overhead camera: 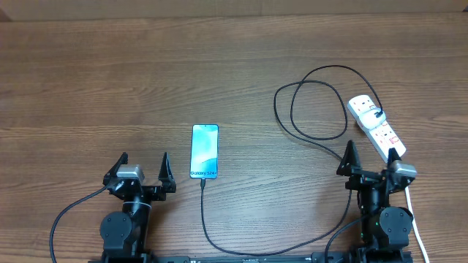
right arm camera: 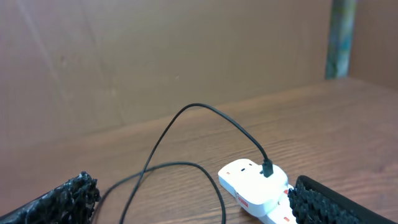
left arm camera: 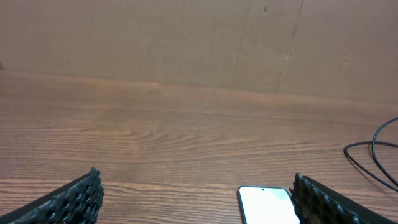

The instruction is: Plug charger to phone and switch on socket

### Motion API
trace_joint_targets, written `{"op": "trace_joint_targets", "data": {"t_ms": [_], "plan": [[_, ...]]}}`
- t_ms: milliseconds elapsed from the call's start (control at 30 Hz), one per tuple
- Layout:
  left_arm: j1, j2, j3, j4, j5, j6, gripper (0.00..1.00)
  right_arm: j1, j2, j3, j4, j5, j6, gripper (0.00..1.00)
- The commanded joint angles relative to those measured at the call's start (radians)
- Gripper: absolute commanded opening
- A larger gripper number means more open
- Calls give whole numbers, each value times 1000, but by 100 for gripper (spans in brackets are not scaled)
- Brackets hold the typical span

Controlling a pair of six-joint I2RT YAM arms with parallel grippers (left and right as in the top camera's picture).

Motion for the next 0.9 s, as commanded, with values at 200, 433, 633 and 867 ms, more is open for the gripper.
{"op": "trace_joint_targets", "data": {"t_ms": [200, 433, 633, 867], "plan": [[8, -10, -4, 0, 1, -7, 100, 5, -10, -11, -3, -94, -229, 100], [8, -10, -4, 0, 1, -7, 99, 5, -10, -11, -6, -108, -238, 100], [8, -10, -4, 0, 1, -7, 99, 5, -10, -11, -2, -96, -238, 100], [8, -10, -4, 0, 1, -7, 100, 5, -10, -10, -2, -96, -238, 100]]}}
